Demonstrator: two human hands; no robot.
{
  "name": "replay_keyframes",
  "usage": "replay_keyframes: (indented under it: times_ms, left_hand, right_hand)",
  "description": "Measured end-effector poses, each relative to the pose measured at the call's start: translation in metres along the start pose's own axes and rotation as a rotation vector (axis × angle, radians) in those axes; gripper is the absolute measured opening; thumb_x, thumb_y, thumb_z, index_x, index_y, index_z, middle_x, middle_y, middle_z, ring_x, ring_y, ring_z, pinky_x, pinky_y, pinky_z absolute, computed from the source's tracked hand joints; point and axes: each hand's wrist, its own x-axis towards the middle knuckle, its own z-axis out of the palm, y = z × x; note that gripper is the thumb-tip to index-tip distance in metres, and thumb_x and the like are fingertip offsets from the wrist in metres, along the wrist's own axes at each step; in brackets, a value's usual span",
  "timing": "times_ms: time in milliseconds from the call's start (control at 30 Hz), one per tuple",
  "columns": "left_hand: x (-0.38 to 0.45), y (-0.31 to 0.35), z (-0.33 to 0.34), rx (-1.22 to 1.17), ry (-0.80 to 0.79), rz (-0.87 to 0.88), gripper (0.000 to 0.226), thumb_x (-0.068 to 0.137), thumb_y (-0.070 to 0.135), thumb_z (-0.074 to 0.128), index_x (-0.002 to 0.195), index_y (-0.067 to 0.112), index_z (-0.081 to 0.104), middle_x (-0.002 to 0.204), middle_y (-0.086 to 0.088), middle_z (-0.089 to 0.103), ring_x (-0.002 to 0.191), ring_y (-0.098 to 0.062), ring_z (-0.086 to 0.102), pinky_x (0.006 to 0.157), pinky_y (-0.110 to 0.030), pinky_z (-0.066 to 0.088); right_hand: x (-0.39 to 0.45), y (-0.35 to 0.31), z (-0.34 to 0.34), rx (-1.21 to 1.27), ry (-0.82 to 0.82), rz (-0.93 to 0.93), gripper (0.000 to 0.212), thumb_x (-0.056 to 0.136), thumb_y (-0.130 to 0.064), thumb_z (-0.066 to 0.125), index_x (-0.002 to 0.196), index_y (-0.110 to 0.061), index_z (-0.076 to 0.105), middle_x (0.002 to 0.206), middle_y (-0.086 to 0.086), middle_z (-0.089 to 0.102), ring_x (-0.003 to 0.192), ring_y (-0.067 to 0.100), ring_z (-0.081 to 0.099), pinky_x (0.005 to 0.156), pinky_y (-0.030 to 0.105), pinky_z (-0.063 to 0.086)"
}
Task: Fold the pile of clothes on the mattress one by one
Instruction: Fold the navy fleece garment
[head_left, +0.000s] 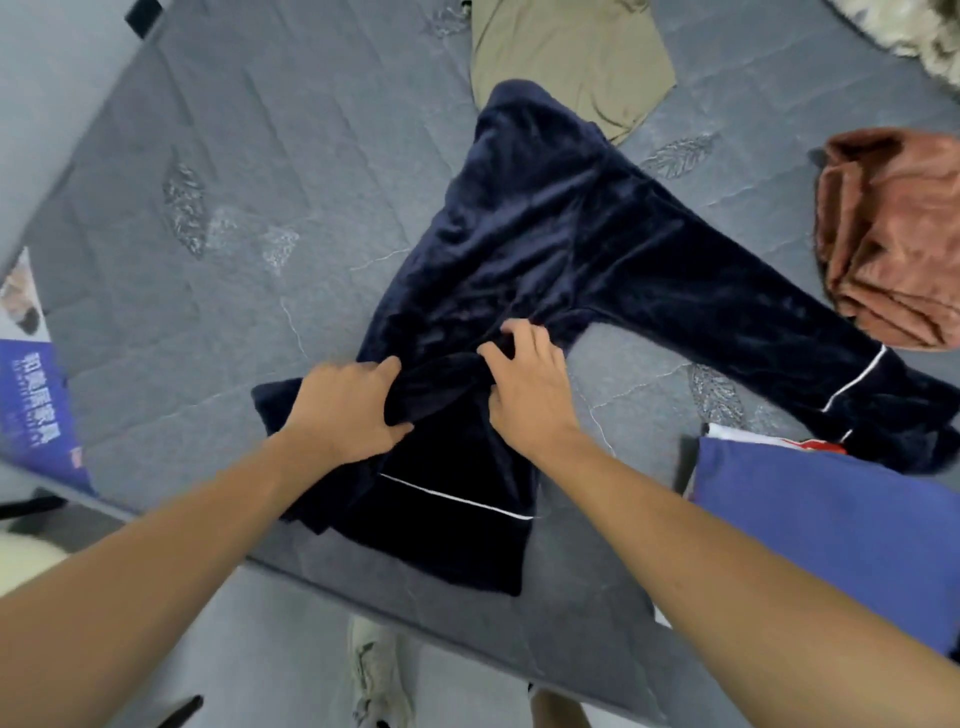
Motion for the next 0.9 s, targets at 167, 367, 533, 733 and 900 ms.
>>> replay_keyframes:
  times_ms: [167,367,533,733,900]
  left_hand:
    - [-0.058,0.074,0.004,-0.206,-0.016,0.052,0.040,0.090,0.043,0.065,0.121,0.023,0.050,0.109,0.003,0.063,0.090,-0.026,0.068,0.067,-0.038,0.054]
    - [-0.101,0.108,0.043,-0.645,-0.100,0.140,0.045,0.095,0.037,0.065,0.138,0.025,0.056,0.122,0.012,0.055,0.106,-0.010,0.057,0.085,-0.030,0.053]
    - [-0.116,0.055,0.072,-0.479,0.153,0.023,0.055,0.091,0.033,0.072,0.141,0.021,0.053,0.133,0.001,0.051,0.119,-0.026,0.051,0.090,-0.047,0.052]
    - [-0.115,0.005,0.086,-0.453,0.200,-0.274,0.087,0.085,0.038,0.077,0.159,0.027,0.031,0.160,-0.009,0.034,0.145,-0.036,0.031,0.112,-0.059,0.033]
    - [-0.109,-0.014,0.079,-0.416,0.079,-0.241,0.087,0.085,0.045,0.077,0.157,0.029,0.030,0.139,-0.009,0.054,0.132,-0.035,0.047,0.107,-0.054,0.041]
  right_hand:
    - [-0.055,-0.040,-0.008,1.004,-0.164,0.646,0.042,0.096,-0.041,0.068,0.135,-0.039,0.054,0.125,0.002,0.050,0.112,0.026,0.061,0.090,0.041,0.059]
    - [-0.101,-0.049,-0.003,1.124,-0.129,0.851,0.078,0.090,-0.004,0.076,0.149,-0.032,0.034,0.102,-0.006,0.058,0.100,0.016,0.065,0.087,0.035,0.060]
    - [-0.120,-0.038,0.014,0.906,-0.030,0.977,0.041,0.085,0.007,0.053,0.108,-0.027,0.057,0.086,0.008,0.069,0.087,0.030,0.071,0.081,0.054,0.062]
    - [-0.134,-0.074,0.014,0.939,-0.223,0.853,0.060,0.079,-0.041,0.087,0.126,-0.024,0.053,0.105,-0.007,0.066,0.097,0.012,0.064,0.091,0.032,0.054]
    - [-0.133,-0.083,0.005,1.013,-0.063,0.838,0.037,0.088,-0.007,0.065,0.115,-0.026,0.048,0.101,-0.012,0.060,0.094,0.010,0.062,0.079,0.026,0.053]
